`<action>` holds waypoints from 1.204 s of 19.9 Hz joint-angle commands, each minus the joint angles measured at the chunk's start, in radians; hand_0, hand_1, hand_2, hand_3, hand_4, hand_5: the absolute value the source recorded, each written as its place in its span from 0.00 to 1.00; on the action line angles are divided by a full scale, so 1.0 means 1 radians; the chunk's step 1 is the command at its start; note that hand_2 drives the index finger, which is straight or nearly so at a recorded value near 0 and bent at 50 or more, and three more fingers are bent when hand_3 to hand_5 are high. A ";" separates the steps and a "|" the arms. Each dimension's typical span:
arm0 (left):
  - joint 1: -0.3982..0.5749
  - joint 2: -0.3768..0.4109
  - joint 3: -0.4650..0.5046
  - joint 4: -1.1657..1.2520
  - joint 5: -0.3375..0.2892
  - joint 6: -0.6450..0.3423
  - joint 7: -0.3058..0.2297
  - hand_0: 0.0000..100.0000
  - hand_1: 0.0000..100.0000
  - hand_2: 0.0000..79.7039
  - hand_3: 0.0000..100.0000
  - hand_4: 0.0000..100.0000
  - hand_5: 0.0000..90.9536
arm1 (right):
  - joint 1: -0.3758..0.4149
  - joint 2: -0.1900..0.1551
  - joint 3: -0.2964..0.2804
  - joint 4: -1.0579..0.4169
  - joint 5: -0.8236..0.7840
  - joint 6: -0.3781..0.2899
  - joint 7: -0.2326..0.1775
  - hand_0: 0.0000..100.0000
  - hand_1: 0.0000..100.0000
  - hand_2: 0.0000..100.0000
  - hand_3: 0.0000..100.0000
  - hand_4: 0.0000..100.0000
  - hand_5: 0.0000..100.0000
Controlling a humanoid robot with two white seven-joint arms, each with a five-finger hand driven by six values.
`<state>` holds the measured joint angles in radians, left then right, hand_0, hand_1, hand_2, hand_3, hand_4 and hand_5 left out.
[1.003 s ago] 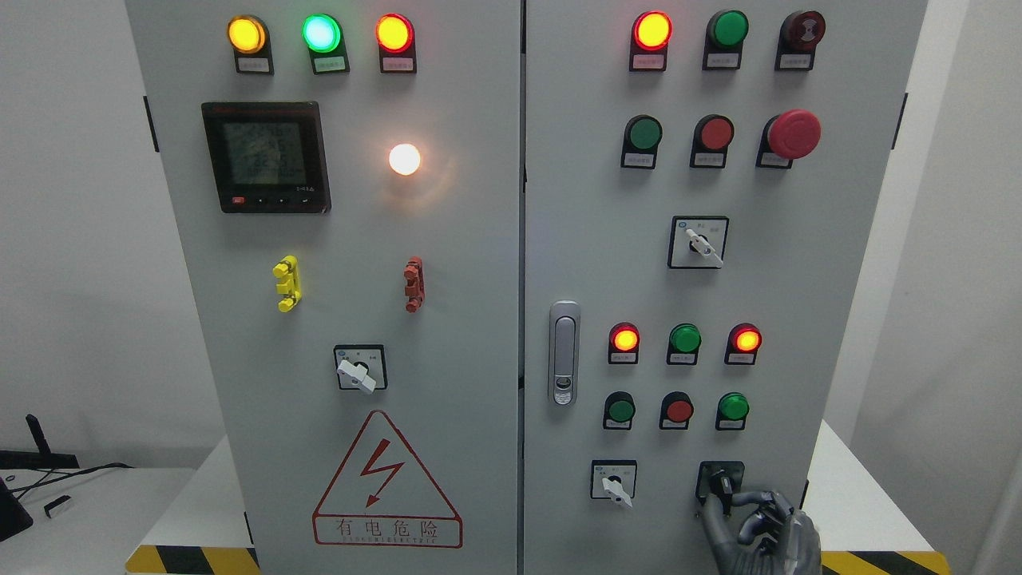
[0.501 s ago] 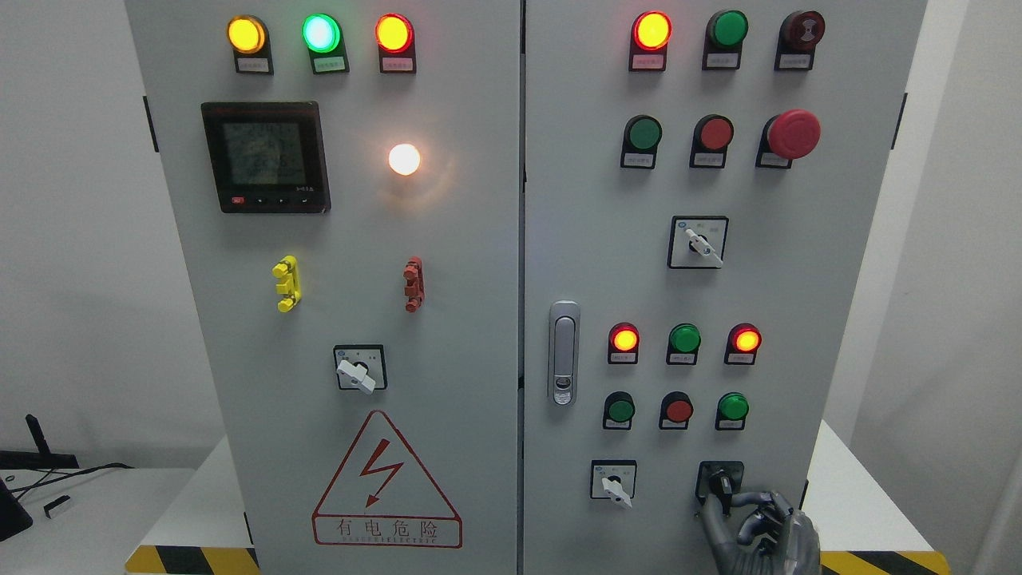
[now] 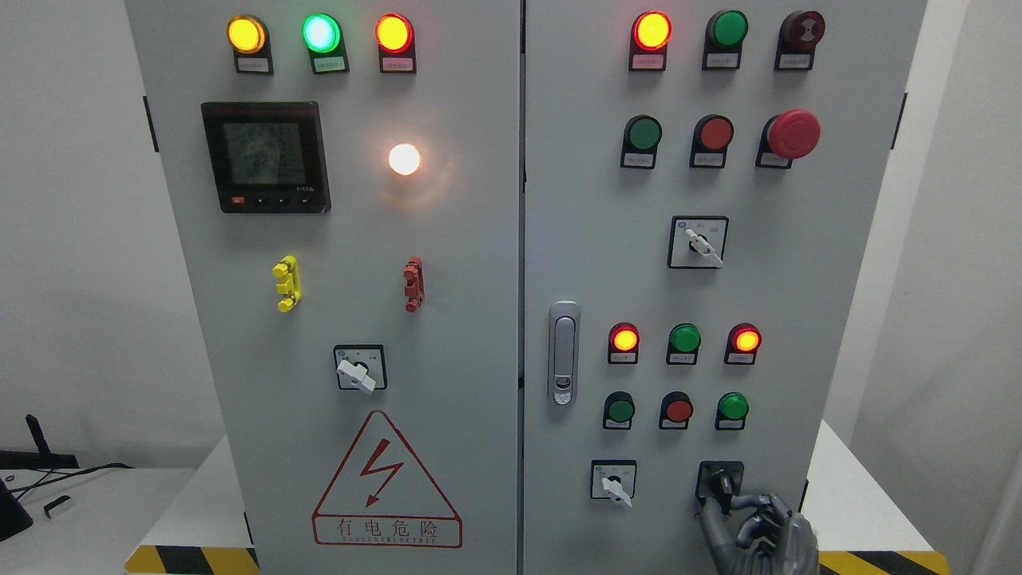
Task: Trip black knob to open circuit
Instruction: 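Close the right hand fingers around the black rotary knob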
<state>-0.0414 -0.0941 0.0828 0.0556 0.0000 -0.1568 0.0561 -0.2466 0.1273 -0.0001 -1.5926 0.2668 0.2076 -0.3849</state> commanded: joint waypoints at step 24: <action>0.000 0.001 0.000 0.001 -0.031 0.000 -0.001 0.12 0.39 0.00 0.00 0.00 0.00 | -0.008 0.000 0.032 -0.003 -0.067 0.003 0.000 0.32 0.81 0.60 0.97 0.93 1.00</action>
<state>-0.0414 -0.0941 0.0828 0.0559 0.0000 -0.1568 0.0561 -0.2544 0.1273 -0.0001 -1.5942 0.2192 0.2075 -0.3901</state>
